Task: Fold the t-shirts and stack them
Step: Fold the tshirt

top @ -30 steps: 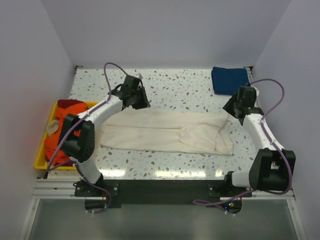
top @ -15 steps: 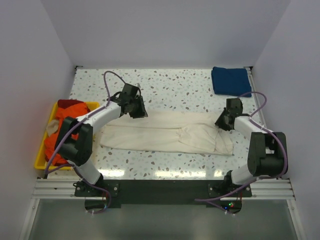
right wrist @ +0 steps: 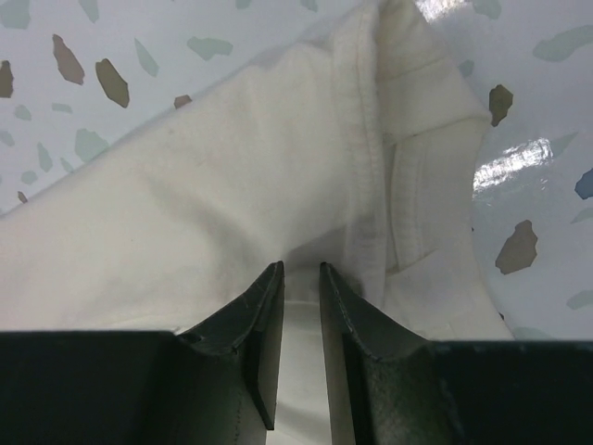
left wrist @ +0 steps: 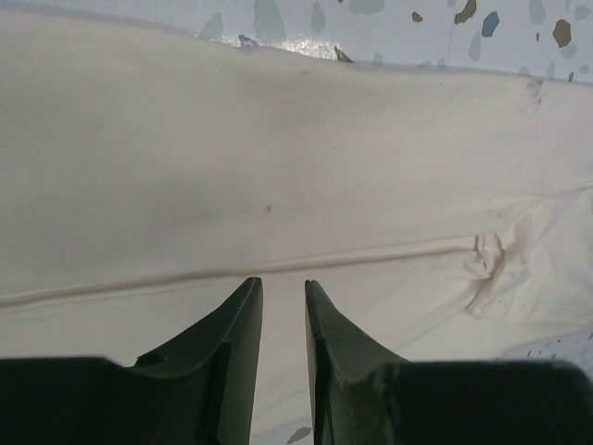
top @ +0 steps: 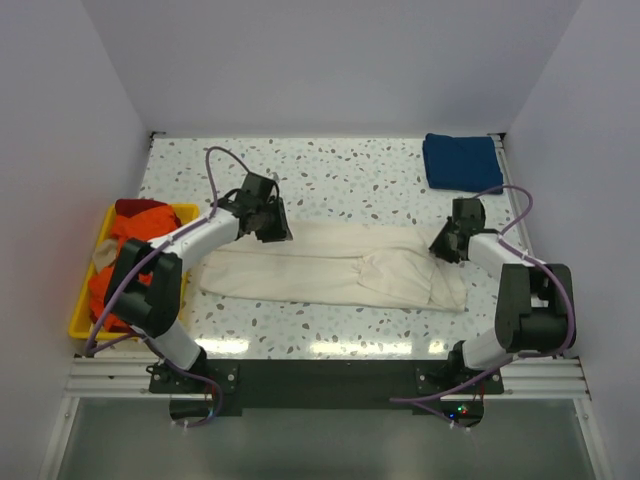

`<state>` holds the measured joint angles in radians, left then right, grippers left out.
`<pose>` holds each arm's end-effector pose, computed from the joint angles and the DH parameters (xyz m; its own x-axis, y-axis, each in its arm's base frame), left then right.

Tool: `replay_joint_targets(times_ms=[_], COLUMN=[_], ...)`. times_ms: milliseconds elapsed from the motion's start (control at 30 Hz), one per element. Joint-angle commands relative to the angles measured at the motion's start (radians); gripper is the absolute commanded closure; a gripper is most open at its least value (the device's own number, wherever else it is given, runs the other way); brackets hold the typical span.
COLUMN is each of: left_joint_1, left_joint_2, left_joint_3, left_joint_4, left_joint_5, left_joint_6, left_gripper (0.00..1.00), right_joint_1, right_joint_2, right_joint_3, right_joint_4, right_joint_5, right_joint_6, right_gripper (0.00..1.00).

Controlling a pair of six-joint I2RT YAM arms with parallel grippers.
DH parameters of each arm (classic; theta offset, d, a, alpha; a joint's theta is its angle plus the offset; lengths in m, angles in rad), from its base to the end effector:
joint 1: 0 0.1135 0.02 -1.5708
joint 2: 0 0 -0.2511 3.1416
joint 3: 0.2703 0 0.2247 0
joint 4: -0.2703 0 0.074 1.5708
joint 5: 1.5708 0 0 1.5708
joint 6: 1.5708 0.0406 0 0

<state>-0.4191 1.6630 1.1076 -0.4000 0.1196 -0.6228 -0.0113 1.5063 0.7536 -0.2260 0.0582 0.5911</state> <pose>0.2947 -0.1366 0.2070 -0.8782 -0.2428 -0.4121 -0.0558 0.9077 -0.4159 0.2668 -0.0054 0.1648 -0.6646 0.5639 -0.4903 0.4987 0.8233 0.2709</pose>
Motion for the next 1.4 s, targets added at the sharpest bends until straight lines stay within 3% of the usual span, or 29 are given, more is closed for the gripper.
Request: replay_joint_targets(times_ms=[0, 267, 500, 700, 967, 1367], left_joint_1=[0.008, -0.024, -0.110, -0.207, -0.259, -0.427], left_joint_2=[-0.075, -0.149, -0.157, -0.120, -0.108, -0.060], left_joint_3=[-0.041, -0.245, -0.299, -0.319, -0.376, -0.367], left_joint_4=[0.001, 0.065, 0.078, 0.082, 0.130, 0.145], left_joint_5=[0.000, -0.001, -0.106, -0.224, -0.195, -0.184], left_joint_6=[0.038, 0.012, 0.012, -0.011, -0.043, -0.132], left_gripper=[0.70, 0.71, 0.71, 0.71, 0.72, 0.73], right_joint_1=[0.004, 0.004, 0.183, 0.223, 0.223, 0.227], right_joint_2=[-0.046, -0.214, -0.311, -0.304, -0.149, 0.254], right_joint_3=[0.087, 0.112, -0.049, -0.171, -0.117, 0.274], right_joint_4=[-0.057, -0.131, -0.118, -0.067, -0.058, -0.076], right_joint_5=[-0.003, -0.023, -0.024, 0.000, 0.026, -0.017], right_joint_6=[-0.002, 0.019, 0.091, 0.141, 0.122, 0.049], right_gripper=[0.73, 0.72, 0.72, 0.72, 0.72, 0.74])
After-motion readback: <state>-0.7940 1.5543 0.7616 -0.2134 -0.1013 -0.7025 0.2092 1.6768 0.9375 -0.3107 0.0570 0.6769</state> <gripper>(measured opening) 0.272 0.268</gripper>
